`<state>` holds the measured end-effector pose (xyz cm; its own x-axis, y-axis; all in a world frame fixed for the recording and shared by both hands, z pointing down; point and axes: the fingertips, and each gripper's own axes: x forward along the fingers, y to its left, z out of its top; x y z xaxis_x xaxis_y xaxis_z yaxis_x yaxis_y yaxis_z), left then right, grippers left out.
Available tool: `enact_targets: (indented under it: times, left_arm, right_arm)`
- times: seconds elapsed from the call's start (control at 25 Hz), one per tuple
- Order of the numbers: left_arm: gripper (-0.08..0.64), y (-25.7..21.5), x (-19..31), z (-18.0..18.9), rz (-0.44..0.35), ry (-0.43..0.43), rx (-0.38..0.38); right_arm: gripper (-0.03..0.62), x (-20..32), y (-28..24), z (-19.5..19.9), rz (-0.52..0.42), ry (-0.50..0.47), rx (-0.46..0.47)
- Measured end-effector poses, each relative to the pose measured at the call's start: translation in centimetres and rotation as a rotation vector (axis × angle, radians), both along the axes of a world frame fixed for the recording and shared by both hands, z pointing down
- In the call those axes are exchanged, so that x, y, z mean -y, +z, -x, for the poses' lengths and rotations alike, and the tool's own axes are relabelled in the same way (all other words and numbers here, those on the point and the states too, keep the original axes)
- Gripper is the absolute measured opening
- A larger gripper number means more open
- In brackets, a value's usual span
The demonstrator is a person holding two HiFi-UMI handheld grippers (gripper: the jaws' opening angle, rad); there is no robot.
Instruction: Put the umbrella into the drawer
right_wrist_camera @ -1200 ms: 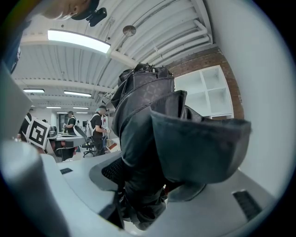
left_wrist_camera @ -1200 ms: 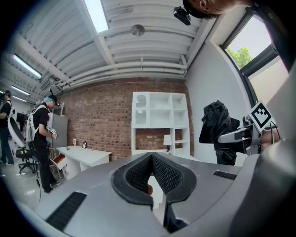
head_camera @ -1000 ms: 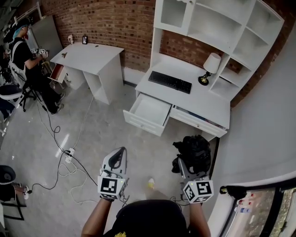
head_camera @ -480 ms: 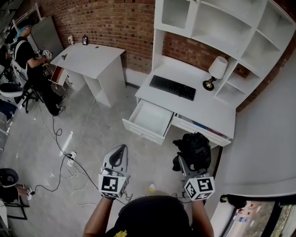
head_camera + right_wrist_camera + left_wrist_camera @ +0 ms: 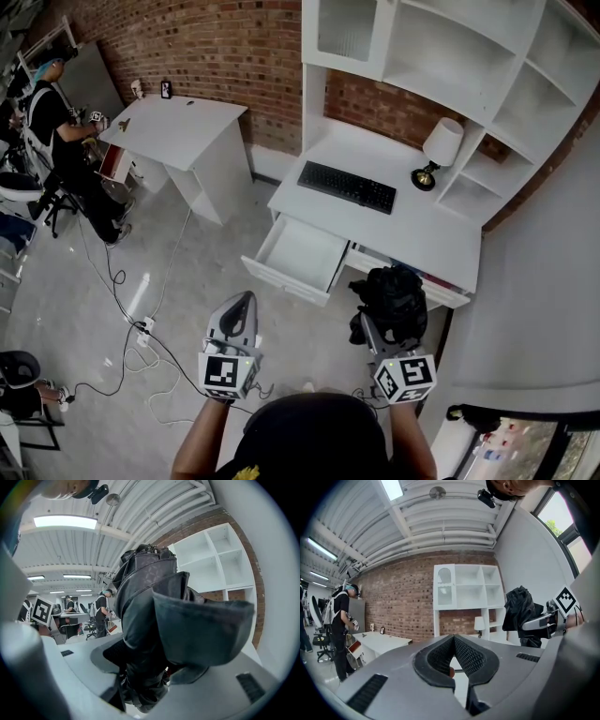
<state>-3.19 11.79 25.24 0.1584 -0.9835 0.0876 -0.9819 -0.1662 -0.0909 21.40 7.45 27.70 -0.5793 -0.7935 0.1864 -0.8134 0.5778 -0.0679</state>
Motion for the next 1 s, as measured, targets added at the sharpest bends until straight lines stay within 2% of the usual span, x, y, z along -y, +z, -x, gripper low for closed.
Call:
enact_targets:
  times: [0.32, 0.4, 0.6, 0.76, 1.0]
  left_arm:
    - [0.017, 0.2, 1.2, 0.9, -0.006, -0.023, 0.022]
    - [0.017, 0.7, 1.4, 1.3, -0.012, -0.03, 0.012]
    - [0.017, 2.6, 2.3, 2.2, -0.047, -0.05, 0.05]
    - [0.017, 4.0, 3.8, 3.4, -0.041, -0.044, 0.004]
    - [0.017, 3.9, 6.8, 5.3, -0.038, -0.05, -0.013]
  right_arm:
    - [0.244, 1.8, 0.9, 0.1, -0.005, -0.009, 0.022]
    - [0.244, 1.8, 1.5, 0.6, -0.009, -0.016, 0.028]
    - [0.244, 2.7, 3.8, 2.4, -0.017, -0.037, 0.022]
    - [0.244, 3.9, 5.2, 3.9, -0.008, -0.037, 0.021]
    - [0.242, 6.5, 5.2, 5.9, 0.009, -0.028, 0.011]
